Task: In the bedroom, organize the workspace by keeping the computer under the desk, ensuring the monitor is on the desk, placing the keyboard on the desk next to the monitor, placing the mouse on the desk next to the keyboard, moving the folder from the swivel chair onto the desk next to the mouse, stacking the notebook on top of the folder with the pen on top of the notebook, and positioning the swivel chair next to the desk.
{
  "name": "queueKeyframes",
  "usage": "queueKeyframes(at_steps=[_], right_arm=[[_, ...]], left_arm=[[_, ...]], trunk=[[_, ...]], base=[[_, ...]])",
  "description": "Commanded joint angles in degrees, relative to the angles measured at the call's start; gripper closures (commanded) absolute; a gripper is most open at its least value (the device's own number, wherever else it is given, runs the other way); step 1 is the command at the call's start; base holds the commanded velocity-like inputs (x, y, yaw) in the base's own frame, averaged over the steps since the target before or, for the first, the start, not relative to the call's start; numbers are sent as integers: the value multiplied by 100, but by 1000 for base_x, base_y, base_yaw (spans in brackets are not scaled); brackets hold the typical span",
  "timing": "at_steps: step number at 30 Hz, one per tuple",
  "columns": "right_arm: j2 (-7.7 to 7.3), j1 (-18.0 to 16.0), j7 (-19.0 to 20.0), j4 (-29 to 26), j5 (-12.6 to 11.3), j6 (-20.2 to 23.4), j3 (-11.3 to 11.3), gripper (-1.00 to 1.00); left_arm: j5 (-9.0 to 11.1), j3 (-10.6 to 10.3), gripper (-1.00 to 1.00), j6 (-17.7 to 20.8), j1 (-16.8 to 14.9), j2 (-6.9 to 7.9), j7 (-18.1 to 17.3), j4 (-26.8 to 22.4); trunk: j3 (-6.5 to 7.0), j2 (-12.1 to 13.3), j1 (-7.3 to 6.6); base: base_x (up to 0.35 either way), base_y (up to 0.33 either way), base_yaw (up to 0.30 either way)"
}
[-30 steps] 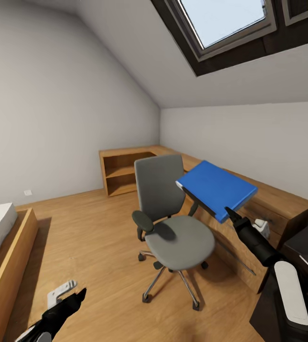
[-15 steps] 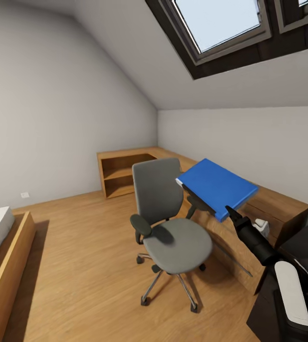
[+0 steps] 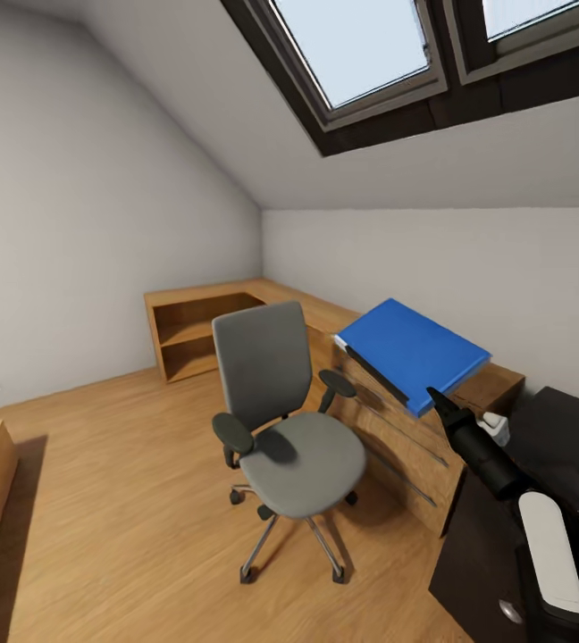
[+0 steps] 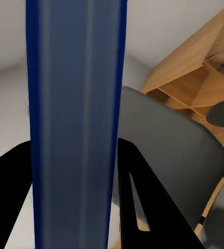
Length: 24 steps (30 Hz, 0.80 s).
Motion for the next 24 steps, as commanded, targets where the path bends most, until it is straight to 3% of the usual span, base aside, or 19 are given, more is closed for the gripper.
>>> queueKeyframes(at_steps=[1,4,11,15,24], right_arm=[[11,-8,19,0,-7,44,-70,100],[8,-8,19,0,-7,43,-153,100],[7,-8,10,0,-7,43,-285,100],[7,-8,-6,2,-7,51,-449,100],[7,-8,-76,17,-7,47,-584,100]], left_arm=[[40,-37,-100,14,0,7,53,-12],[34,-43,-100,4,0,4,52,-10],[27,-52,-100,-1,0,-5,51,-9],[29,-58,-100,-87,0,-6,51,-9],[29,-72,-100,-202,0,-6,51,11]], trunk=[[12,38,-23],[12,38,-23],[138,319,-177],[138,319,-177],[138,319,-177]], base=[[0,0,-265],[0,0,-265],[0,0,-266],[0,0,-266],[0,0,-269]])
